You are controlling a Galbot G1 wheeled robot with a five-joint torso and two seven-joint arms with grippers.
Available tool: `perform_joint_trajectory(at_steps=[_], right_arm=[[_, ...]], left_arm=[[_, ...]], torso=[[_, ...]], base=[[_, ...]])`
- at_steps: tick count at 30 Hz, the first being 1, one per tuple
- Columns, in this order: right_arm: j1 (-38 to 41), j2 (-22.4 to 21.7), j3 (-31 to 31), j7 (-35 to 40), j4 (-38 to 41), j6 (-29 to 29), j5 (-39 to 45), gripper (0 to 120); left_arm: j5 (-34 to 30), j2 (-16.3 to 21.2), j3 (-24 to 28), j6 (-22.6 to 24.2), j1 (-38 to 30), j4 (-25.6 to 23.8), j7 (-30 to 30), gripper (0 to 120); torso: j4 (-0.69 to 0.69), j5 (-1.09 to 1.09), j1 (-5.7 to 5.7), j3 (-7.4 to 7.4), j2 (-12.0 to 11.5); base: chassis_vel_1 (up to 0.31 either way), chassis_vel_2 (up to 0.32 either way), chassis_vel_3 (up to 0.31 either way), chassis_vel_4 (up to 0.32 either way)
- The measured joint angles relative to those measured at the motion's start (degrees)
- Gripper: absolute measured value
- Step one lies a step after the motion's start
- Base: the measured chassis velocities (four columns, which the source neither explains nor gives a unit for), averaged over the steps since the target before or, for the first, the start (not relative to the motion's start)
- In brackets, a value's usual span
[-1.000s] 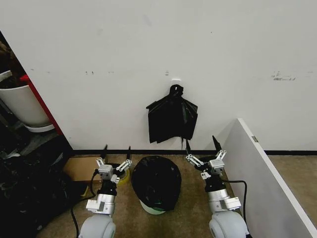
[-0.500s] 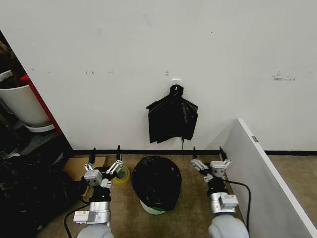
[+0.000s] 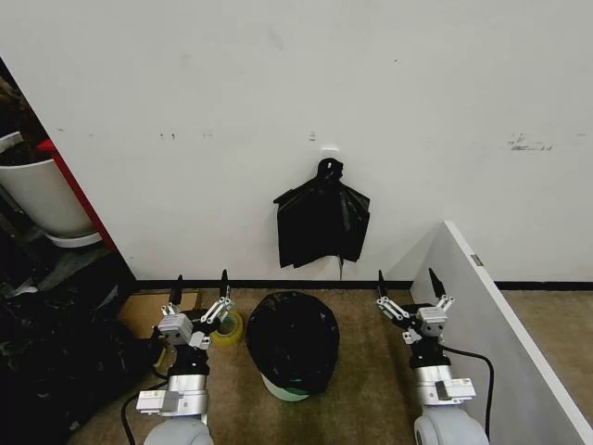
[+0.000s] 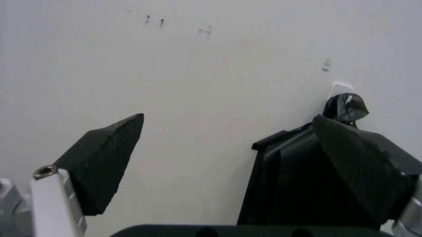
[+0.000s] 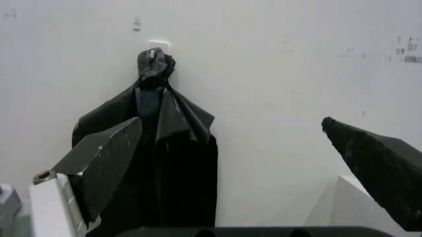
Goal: Place the garbage bag over the trash bin.
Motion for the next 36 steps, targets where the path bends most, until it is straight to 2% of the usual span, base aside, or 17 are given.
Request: perform_joint_trajectory(at_steps=[36], right_arm=[[2.2, -1.9, -2.0, 0.2, -1.0, 1.4, -0.1, 100]], left_arm=[[0.6, -1.2, -0.3, -0.8, 2.1, -1.6, 0.2, 100]], torso=[[0.00, 0.00, 0.00, 0.00, 0.0]], base=[[0.000, 0.000, 0.000, 0.000]])
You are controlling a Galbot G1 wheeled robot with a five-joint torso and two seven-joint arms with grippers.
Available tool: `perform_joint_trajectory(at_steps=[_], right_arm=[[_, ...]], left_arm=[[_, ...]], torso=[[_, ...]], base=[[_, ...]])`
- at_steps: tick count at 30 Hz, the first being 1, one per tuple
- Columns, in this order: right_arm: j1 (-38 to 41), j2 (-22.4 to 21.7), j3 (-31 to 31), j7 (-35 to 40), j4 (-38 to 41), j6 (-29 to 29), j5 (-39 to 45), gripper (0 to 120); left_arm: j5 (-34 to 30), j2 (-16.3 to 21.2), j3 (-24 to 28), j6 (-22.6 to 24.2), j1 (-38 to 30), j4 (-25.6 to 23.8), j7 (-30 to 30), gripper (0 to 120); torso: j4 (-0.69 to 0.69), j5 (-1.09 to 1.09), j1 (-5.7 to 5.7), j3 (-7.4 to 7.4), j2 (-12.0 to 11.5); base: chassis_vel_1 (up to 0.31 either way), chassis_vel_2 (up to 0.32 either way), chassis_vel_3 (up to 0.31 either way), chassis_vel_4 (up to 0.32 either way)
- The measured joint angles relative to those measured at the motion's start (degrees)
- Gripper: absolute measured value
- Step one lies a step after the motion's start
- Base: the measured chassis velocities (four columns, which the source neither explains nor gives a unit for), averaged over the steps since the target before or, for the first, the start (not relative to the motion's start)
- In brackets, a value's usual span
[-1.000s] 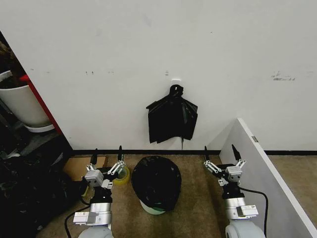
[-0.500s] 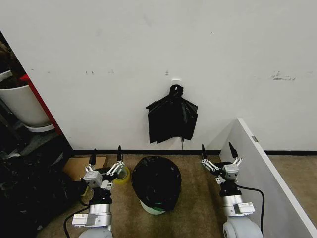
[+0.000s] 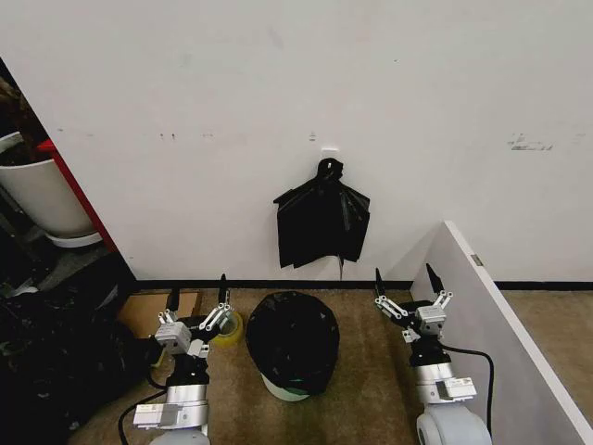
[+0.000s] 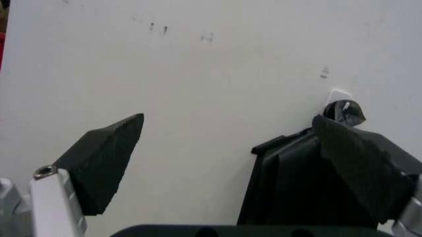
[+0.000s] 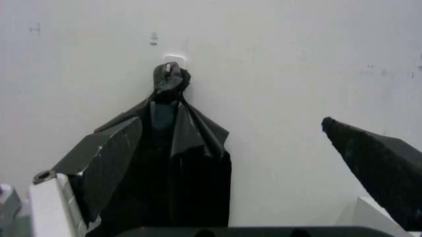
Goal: Place the garbage bag over the trash bin.
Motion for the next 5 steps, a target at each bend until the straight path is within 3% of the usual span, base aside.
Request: perform_joint_trajectory(at_steps=[5], right_arm=[[0.3, 0.2, -0.4, 0.1, -0.2, 0.1, -0.1, 100]], left_arm=[[-0.2, 0.0, 0.0, 0.0, -0.2, 0.0, 0.0, 100]], torso=[[0.00, 0.00, 0.00, 0.00, 0.0]], base=[[0.000, 0.000, 0.000, 0.000]])
